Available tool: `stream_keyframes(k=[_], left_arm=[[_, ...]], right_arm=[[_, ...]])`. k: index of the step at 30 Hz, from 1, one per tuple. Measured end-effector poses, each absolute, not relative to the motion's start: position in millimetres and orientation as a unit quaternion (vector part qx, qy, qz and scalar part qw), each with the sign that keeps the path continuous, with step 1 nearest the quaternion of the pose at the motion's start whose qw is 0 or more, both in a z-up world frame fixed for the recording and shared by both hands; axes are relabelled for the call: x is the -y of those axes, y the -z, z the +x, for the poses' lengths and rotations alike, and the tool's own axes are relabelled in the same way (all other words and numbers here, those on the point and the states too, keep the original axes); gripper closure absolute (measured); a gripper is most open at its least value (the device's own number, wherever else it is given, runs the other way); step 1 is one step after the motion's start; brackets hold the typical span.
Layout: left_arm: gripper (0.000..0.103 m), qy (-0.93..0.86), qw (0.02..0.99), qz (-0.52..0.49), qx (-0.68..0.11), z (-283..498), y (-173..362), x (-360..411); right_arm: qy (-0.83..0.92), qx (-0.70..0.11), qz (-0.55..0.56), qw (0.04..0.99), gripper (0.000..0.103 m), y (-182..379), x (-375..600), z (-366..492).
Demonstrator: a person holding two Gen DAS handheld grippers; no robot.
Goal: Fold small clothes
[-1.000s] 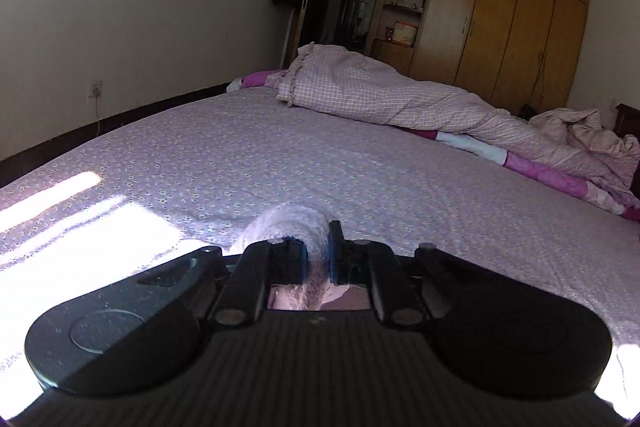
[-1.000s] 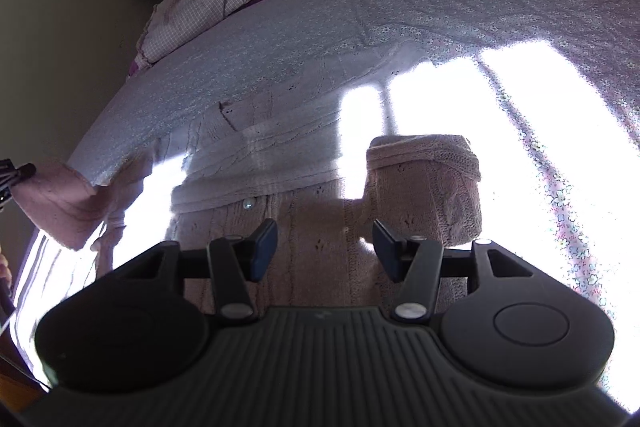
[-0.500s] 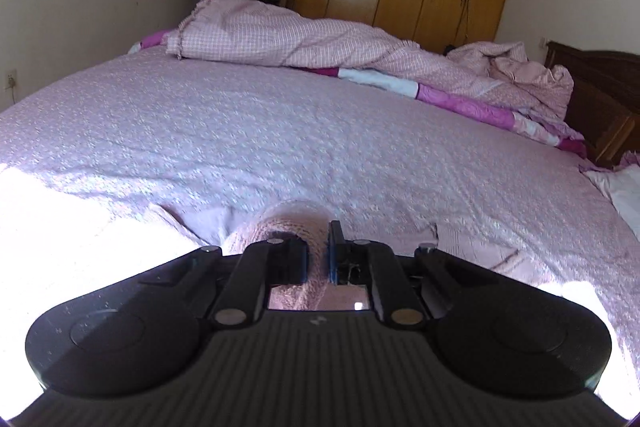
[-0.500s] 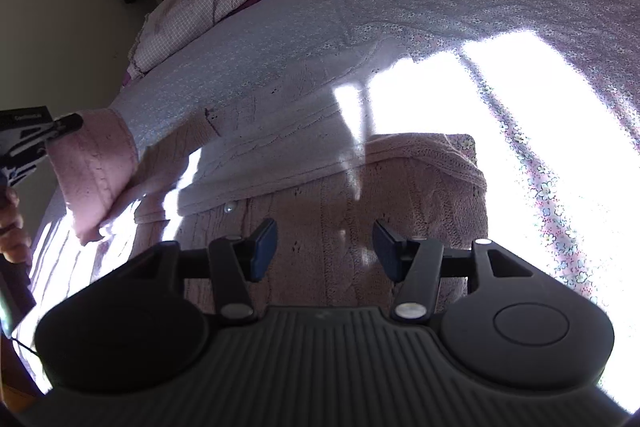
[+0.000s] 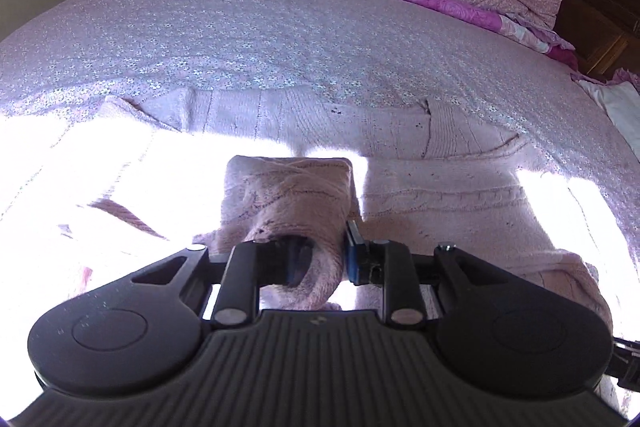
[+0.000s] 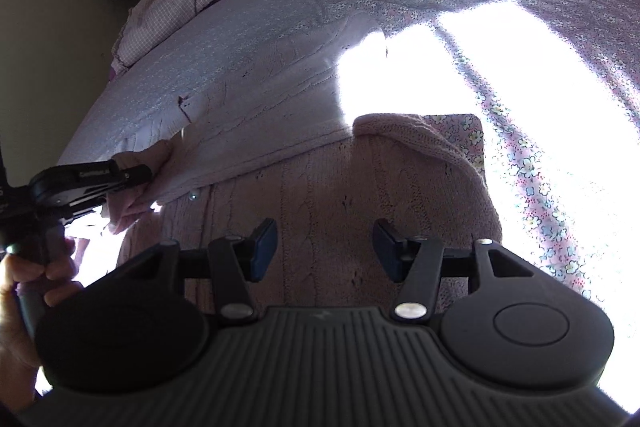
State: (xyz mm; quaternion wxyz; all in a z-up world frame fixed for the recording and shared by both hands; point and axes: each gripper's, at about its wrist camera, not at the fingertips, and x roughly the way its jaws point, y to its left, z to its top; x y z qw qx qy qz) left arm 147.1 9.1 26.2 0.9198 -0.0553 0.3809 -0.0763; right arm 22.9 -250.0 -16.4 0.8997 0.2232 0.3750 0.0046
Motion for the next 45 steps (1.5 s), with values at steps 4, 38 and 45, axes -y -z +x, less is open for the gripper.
stream_keyframes(k=[4, 38, 45], left_arm=[[0.057, 0.069, 0.919, -0.059, -0.383, 127.1, -35.0, -30.9], [0.050, -0.011, 0.910, -0.091, -0.404, 111.8, -20.8, -115.4], [0.050, -0.015, 0.912, -0.077, -0.403, 112.7, -20.5, -109.3]], right_arm=[[-0.030, -0.370, 0.206, 0.906, 0.046, 3.0, 233.0, 42.5], [-0.174, -0.342, 0.095, 0.918, 0.090, -53.6, 93.4, 175.8], [-0.139, -0.374, 0.043, 0.916, 0.088, -18.4, 105.6, 195.8]])
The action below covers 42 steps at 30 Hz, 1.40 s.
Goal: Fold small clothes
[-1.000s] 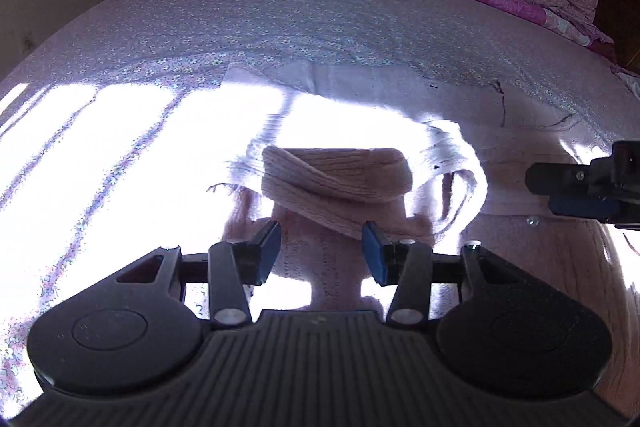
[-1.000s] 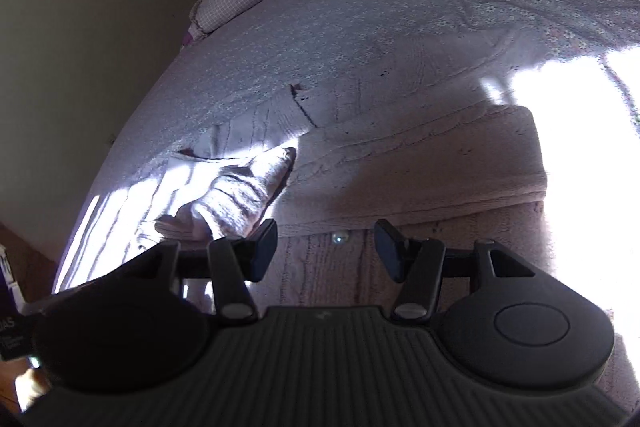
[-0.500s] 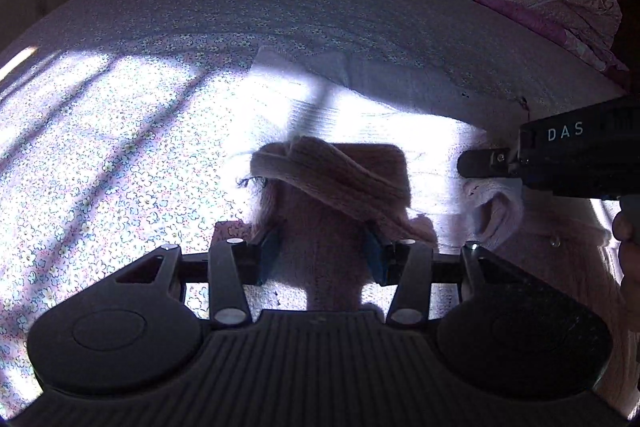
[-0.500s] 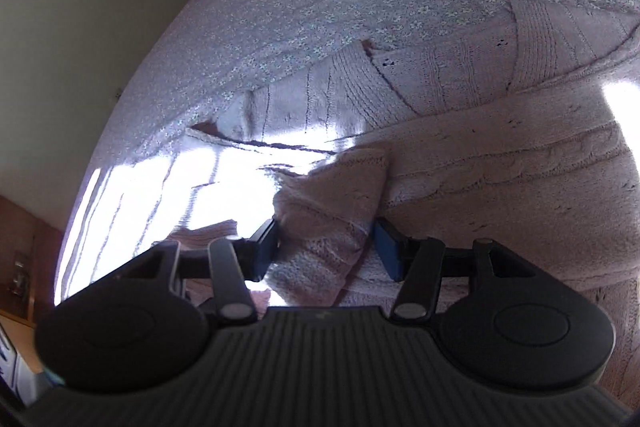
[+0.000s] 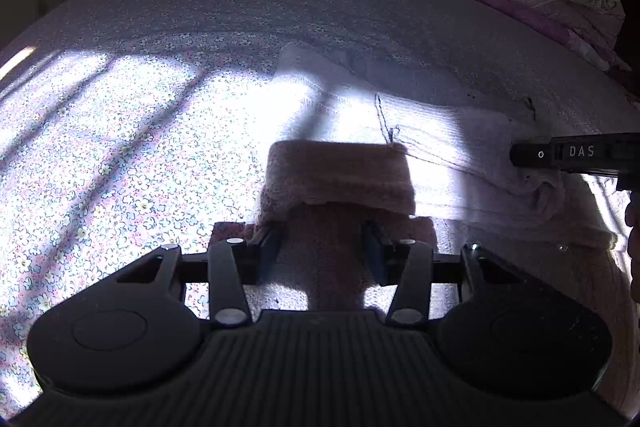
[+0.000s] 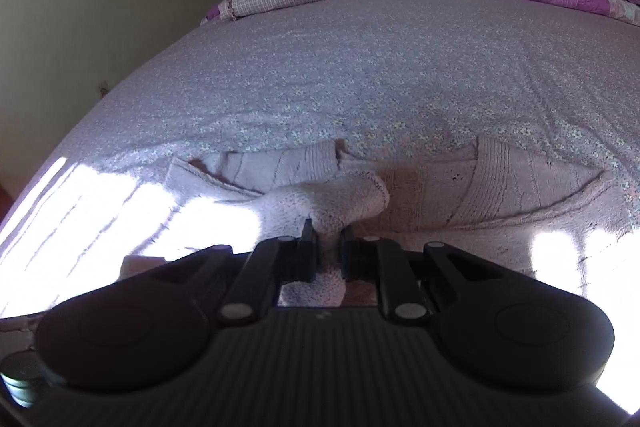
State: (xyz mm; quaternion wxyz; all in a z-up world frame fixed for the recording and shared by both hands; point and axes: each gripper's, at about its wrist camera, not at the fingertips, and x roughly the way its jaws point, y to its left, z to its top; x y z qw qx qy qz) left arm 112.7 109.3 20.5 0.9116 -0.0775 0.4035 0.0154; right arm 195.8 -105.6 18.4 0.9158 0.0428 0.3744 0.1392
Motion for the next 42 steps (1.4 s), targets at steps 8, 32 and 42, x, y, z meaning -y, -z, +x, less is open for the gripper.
stream_keyframes(k=[8, 32, 42], left_arm=[[0.050, -0.014, 0.910, -0.086, -0.406, 114.5, -20.0, -111.2], [0.050, -0.013, 0.910, -0.080, -0.406, 114.4, -17.3, -111.1], [0.049, -0.014, 0.910, -0.074, -0.407, 115.1, -17.5, -108.4]], right_arm=[[-0.119, -0.366, 0.029, 0.922, 0.071, -14.2, 106.6, 183.2], [-0.217, -0.361, -0.044, 0.906, 0.050, -5.1, 18.7, 171.2], [-0.196, -0.356, -0.032, 0.913, 0.084, -2.3, 24.7, 169.7]])
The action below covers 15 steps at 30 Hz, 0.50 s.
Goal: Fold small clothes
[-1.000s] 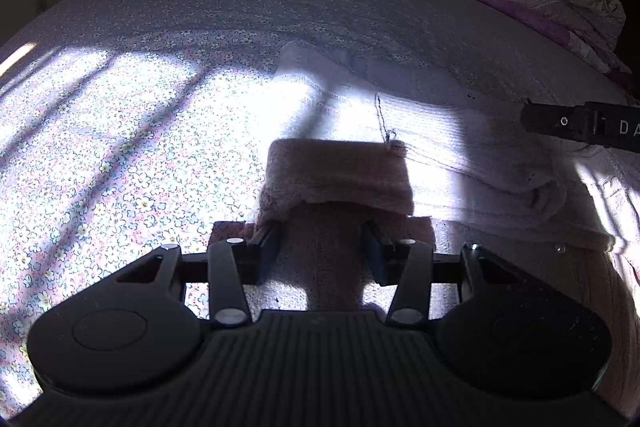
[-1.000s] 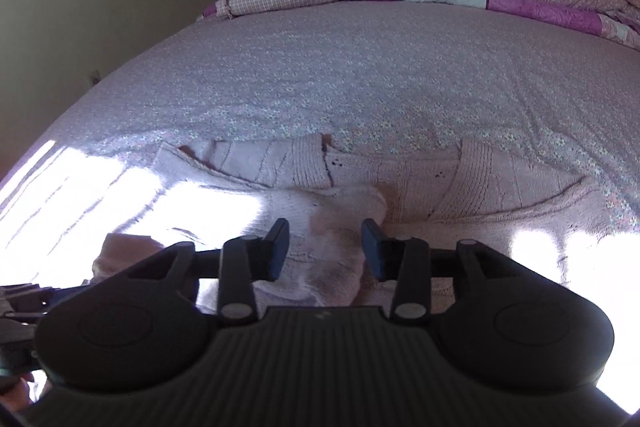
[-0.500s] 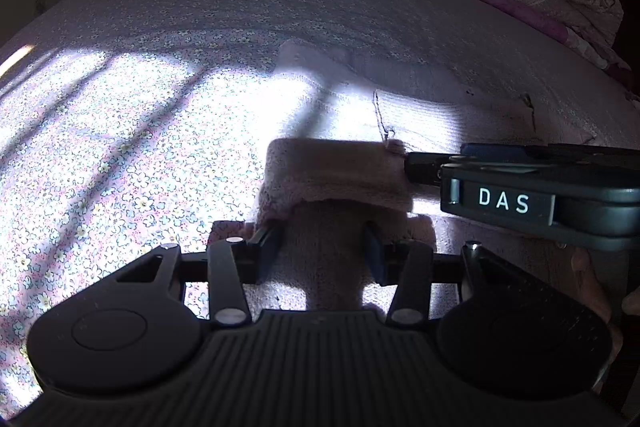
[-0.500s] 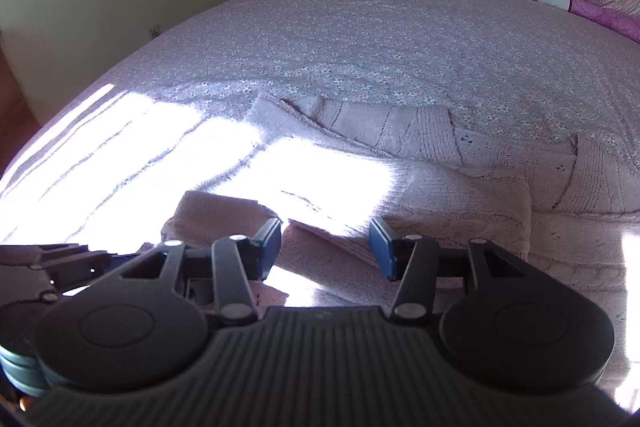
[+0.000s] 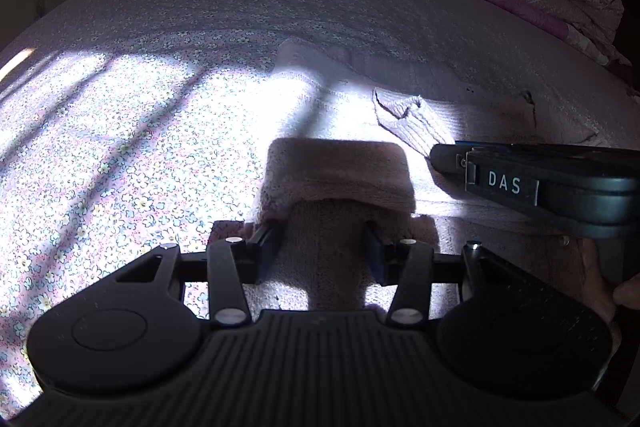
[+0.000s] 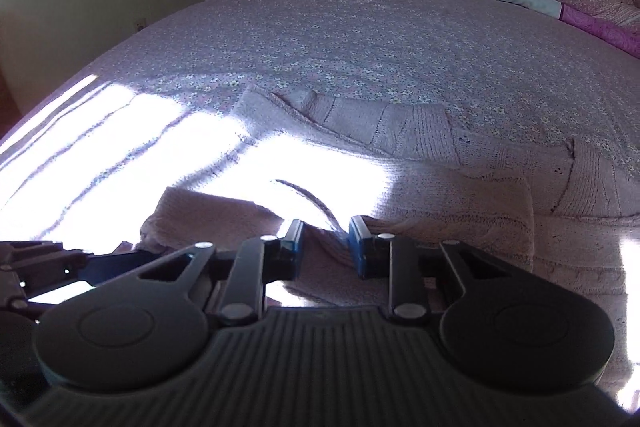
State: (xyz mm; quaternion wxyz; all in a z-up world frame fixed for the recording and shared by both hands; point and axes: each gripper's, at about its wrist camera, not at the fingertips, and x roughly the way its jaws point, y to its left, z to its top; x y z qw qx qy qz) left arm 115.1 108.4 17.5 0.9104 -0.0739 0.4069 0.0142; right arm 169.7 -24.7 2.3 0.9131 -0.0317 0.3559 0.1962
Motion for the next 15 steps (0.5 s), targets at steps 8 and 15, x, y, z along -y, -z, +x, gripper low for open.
stream_keyframes(k=[8, 15], left_arm=[[0.049, -0.015, 0.910, -0.073, -0.408, 116.9, -17.4, -108.7], [0.049, -0.013, 0.910, -0.073, -0.409, 116.6, -17.2, -111.3]], right_arm=[[-0.180, -0.333, 0.053, 0.924, 0.092, -21.9, 59.7, 163.2], [-0.156, -0.290, 0.095, 0.940, 0.093, -44.8, 94.9, 144.8]])
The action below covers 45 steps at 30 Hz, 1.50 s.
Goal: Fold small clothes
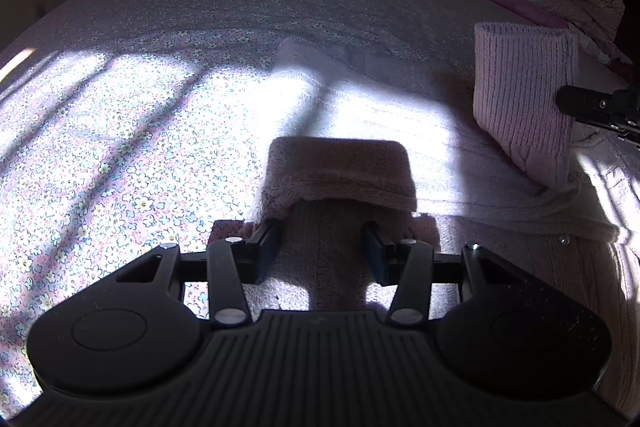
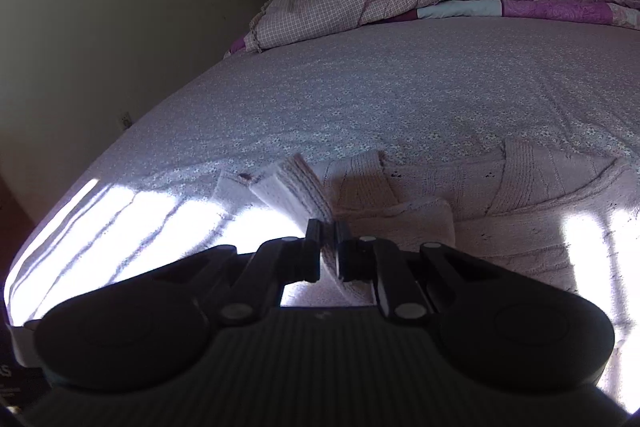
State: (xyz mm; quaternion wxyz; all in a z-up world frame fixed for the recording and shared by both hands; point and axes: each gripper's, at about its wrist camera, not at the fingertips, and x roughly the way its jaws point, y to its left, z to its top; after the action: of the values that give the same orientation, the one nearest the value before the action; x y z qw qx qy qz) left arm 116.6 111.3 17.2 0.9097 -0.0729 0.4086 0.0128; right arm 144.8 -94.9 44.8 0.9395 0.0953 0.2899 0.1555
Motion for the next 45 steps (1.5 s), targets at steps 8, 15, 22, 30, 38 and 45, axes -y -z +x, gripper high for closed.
stream_keyframes(k=[8, 15, 22, 30, 38, 45], left_arm=[[0.049, -0.016, 0.909, -0.066, -0.410, 117.1, -17.6, -109.8], [0.049, -0.016, 0.909, -0.063, -0.412, 117.9, -17.3, -108.9], [0.049, -0.016, 0.909, -0.058, -0.412, 118.4, -17.2, -108.4], [0.049, -0.011, 0.906, -0.061, -0.419, 117.0, -22.2, -110.8], [0.049, -0.009, 0.908, -0.049, -0.417, 93.0, -39.1, -119.4], [0.049, -0.014, 0.909, -0.031, -0.416, 67.2, -57.9, -125.8]], right_arm=[[-0.097, -0.244, 0.112, 0.958, 0.093, -66.2, 151.8, 129.6], [-0.015, -0.252, 0.163, 0.954, 0.093, -46.8, 214.4, 127.9], [0.066, -0.319, 0.215, 0.921, 0.090, 9.7, 252.6, 127.2], [0.061, -0.330, 0.245, 0.910, 0.091, 23.4, 260.9, 102.2], [0.023, -0.334, 0.227, 0.915, 0.084, 7.7, 245.3, 71.7], [-0.026, -0.335, 0.181, 0.924, 0.046, -5.5, 224.8, 36.1]])
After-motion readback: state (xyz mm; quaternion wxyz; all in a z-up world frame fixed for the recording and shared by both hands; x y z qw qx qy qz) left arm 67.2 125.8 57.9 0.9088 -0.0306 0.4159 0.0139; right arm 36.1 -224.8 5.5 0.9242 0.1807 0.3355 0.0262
